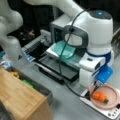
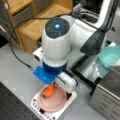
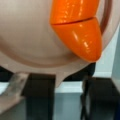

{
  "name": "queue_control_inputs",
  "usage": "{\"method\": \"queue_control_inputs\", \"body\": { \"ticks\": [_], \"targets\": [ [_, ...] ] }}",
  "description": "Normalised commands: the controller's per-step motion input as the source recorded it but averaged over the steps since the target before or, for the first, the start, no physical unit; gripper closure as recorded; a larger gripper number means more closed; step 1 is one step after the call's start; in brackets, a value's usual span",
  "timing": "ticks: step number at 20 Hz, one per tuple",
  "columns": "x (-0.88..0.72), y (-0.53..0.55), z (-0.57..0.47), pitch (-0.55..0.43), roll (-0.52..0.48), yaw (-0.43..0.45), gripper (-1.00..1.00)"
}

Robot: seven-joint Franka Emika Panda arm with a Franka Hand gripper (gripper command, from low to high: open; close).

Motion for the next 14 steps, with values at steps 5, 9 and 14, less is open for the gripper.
{"method": "queue_control_inputs", "body": {
  "ticks": [5,9,14],
  "targets": [
    [0.1,-0.03,-0.02,-0.033,-0.077,0.01,1.0],
    [0.12,0.0,-0.02,-0.02,-0.078,0.014,-1.0],
    [0.13,0.0,-0.04,-0.017,-0.079,0.014,-1.0]
  ]
}}
